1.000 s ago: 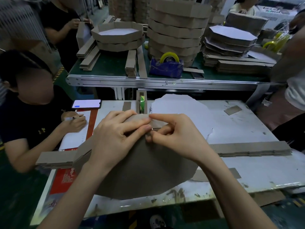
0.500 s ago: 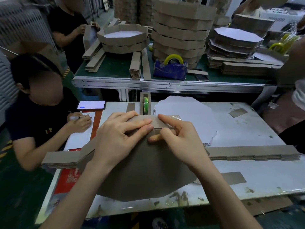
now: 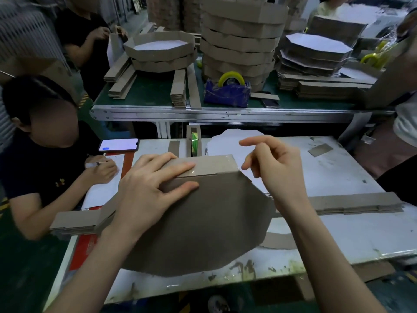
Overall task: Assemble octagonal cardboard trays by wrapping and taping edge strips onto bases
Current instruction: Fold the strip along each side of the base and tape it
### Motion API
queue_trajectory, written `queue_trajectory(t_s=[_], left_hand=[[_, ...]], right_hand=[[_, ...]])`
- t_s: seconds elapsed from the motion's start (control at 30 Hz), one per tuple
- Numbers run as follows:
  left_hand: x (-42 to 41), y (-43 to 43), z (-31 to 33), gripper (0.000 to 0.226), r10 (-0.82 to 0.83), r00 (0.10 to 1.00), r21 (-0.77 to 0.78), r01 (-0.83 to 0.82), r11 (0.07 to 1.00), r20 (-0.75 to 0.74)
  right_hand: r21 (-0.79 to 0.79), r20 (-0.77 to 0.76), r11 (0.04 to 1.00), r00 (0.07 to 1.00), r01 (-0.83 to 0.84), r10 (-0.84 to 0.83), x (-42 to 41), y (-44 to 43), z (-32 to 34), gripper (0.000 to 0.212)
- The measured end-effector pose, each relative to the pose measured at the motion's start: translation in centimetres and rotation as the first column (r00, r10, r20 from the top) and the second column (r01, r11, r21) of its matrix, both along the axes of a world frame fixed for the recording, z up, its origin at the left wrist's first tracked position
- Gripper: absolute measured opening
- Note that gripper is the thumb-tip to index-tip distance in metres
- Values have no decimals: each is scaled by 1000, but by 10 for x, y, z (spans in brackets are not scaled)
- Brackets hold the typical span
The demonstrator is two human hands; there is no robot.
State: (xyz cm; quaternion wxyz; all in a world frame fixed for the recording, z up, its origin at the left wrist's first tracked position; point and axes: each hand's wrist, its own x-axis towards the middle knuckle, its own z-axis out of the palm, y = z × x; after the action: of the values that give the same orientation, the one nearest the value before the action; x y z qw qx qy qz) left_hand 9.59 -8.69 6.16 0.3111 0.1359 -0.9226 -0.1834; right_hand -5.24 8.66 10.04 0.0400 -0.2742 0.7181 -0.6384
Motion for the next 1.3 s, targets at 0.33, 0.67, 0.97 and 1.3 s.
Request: queue_trajectory(t_s=[0.33,0.67,0.97,1.3], left_hand=[[4,-5,-1,77,32,984,-156,-4,988,178],[-47,32,38,97,24,906,-349,139,927,422],[-1,6,43,75,-43,987,-177,70,982,154],[32,-3,7,72,33,997,-36,-30,999,71]], right_hand=[[397,8,885,965,-242,260,-29,-8,-30,28],[330,106,839,900,-434,424,-32,6,-32,41],[492,186,708,856,-507,483,-54,23,-12,51],[498,8,736,851,-458,525,-35,3,25,41]])
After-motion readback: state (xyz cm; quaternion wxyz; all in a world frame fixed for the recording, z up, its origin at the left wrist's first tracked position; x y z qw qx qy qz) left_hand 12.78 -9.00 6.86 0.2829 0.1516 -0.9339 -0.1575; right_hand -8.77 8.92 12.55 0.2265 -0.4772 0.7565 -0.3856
